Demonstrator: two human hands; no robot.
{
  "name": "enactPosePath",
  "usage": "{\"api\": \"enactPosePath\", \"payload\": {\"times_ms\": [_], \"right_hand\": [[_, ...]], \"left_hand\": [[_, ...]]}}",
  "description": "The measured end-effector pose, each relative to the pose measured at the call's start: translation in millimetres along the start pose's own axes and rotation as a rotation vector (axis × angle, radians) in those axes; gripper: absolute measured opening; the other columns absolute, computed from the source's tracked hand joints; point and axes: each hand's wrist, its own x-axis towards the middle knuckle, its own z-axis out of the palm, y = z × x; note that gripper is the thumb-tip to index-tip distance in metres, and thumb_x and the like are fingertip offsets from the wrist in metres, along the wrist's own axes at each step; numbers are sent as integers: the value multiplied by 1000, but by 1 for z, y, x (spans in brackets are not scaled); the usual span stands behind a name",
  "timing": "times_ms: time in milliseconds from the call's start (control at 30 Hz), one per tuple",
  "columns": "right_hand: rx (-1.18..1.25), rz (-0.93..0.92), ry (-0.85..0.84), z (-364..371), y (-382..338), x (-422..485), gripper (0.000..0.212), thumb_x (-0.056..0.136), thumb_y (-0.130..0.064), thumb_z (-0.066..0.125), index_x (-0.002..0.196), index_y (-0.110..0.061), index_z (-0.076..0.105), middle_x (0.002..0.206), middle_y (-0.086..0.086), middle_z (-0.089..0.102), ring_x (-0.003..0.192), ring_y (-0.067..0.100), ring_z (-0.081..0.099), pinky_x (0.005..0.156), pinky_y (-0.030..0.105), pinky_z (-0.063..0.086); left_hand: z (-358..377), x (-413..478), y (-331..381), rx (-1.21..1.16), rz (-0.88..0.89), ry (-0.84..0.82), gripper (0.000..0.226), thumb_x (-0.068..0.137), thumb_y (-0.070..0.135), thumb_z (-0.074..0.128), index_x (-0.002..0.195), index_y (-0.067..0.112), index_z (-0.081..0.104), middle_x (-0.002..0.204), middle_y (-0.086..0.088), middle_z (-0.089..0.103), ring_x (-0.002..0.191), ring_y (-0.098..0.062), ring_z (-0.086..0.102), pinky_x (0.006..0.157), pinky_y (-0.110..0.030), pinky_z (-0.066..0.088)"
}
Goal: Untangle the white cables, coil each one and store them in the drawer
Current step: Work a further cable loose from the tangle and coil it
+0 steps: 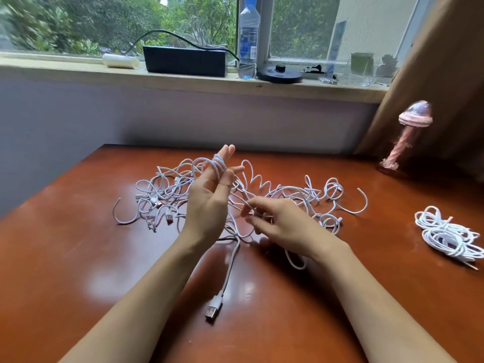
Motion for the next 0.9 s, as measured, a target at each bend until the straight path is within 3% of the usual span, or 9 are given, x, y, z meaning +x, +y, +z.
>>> {"api": "enactPosePath", "payload": {"times_ms": [133, 200, 300, 433, 500, 567, 633, 767, 900], "right_hand": [[-27, -7, 24, 3, -2, 2, 18, 94, -18, 70, 112, -17, 67, 80, -8, 64, 70, 8, 53, 71, 23, 44], [-51, 0, 62, 3, -1, 2, 23, 93, -14, 72, 115, -13, 68, 81, -7, 65, 70, 6, 51, 70, 17, 40], [-107, 3, 104, -3, 1, 4, 23, 90, -7, 72, 113, -8, 72, 92, 2, 72, 75, 4, 55, 73, 4, 36], [-152, 18, 149, -9, 2, 3, 22, 91, -2, 68, 110, -9, 75, 101, 1, 76, 83, -4, 52, 79, -3, 32], [-165, 74, 161, -12, 3, 2, 20, 91, -7, 69, 108, -14, 76, 95, -2, 74, 77, -1, 52, 79, 5, 39], [-193, 155, 164, -15, 5, 0, 18, 91, -16, 71, 107, -20, 76, 89, -5, 72, 76, 7, 57, 80, 24, 50], [-231, 217, 166, -19, 4, -2, 15, 89, -28, 74, 103, -26, 76, 84, -8, 71, 79, 12, 62, 81, 34, 54], [-439, 283, 153, -27, -4, -5, 28, 85, -61, 69, 93, -35, 76, 70, -10, 71, 82, 11, 65, 74, 29, 49], [-501, 215, 265, -31, -1, -5, 37, 86, -67, 60, 101, -36, 75, 86, -6, 76, 92, 25, 68, 75, 34, 51]], "left_hand": [[-4, -4, -15, 387, 201, -135, 41, 107, 13, 41, 148, 10, 46, 142, 1, 56, 111, -16, 62, 99, -25, 46], [-6, -2, -20, 486, 256, -188, 37, 105, 11, 39, 141, 5, 51, 153, 0, 47, 127, -17, 55, 109, -29, 41], [-12, 3, -24, 609, 293, -236, 47, 103, 8, 40, 150, 5, 43, 155, -5, 46, 144, -16, 41, 119, -32, 32], [-18, 3, -30, 740, 258, -250, 48, 102, 12, 41, 149, 9, 44, 133, -8, 59, 120, -25, 54, 103, -33, 41], [-19, 4, -30, 773, 250, -234, 39, 102, 15, 40, 137, 7, 53, 118, -9, 63, 104, -30, 57, 93, -38, 45], [-18, 5, -29, 792, 265, -224, 29, 102, 14, 40, 123, 5, 58, 109, -10, 64, 95, -32, 58, 86, -47, 48], [-17, 4, -26, 802, 274, -210, 27, 101, 13, 40, 116, 3, 60, 102, -10, 65, 88, -33, 59, 80, -49, 48], [-20, 4, -25, 858, 259, -202, 25, 98, 13, 39, 108, 1, 59, 88, -11, 64, 73, -38, 56, 69, -51, 46], [-25, 2, -25, 831, 209, -265, 23, 101, 26, 38, 100, 12, 56, 88, -6, 66, 76, -37, 57, 68, -43, 44]]}}
